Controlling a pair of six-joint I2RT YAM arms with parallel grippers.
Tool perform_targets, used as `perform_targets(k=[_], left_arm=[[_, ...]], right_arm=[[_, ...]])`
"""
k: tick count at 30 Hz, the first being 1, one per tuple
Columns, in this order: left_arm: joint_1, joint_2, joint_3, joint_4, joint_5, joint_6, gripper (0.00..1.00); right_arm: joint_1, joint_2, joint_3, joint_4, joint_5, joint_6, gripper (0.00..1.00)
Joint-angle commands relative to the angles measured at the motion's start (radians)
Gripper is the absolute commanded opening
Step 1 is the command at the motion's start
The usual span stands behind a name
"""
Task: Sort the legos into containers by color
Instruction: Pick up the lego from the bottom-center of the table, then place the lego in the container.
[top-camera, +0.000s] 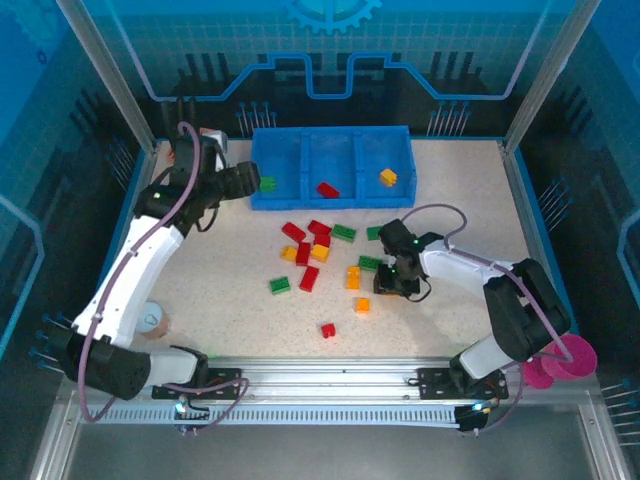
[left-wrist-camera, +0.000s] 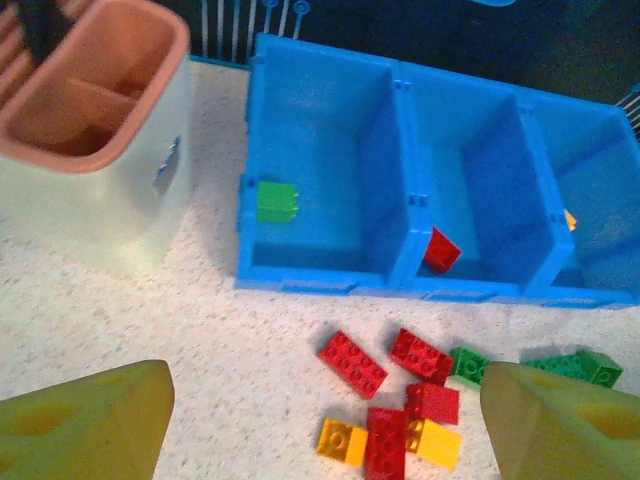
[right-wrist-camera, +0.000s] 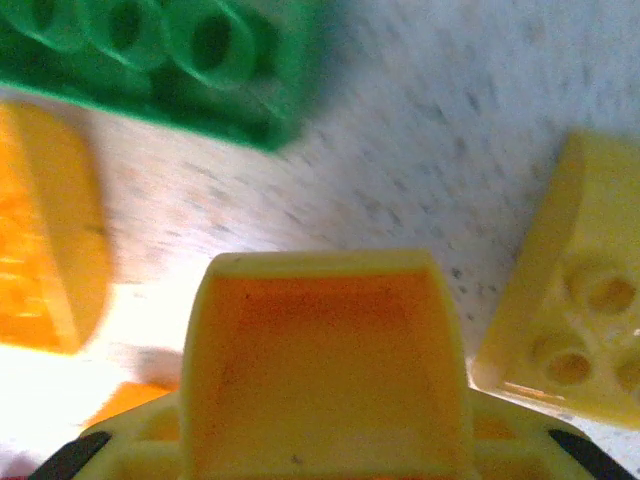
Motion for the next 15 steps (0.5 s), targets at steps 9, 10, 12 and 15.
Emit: perform_targets(k=[9,10,12,15], left_arm=[[0.058,-0.112,-0.045,-0.061,0.023,0.039,0.83],[0.059,-0.116,-0.043,-0.07,0.032,0.045,0.83],[0.059,-0.132,-0.05,-0.082,0.044,0.056,0.83],[0.059,-0.156,-0.063,-0.102,0.06,0.076,0.84]], right_arm=[[-0.013,0.089,0.389,-0.189,0.033,-0.259,0.24],[-0.029,0.116,0.438,-0.199,0.058,-0.288,0.24],[-0.061,0.169,0.535,-0.197,0.099,-0.344,0.24],[-0.123,0.28,0.69,-0.192,0.123,-0.406,0.24]])
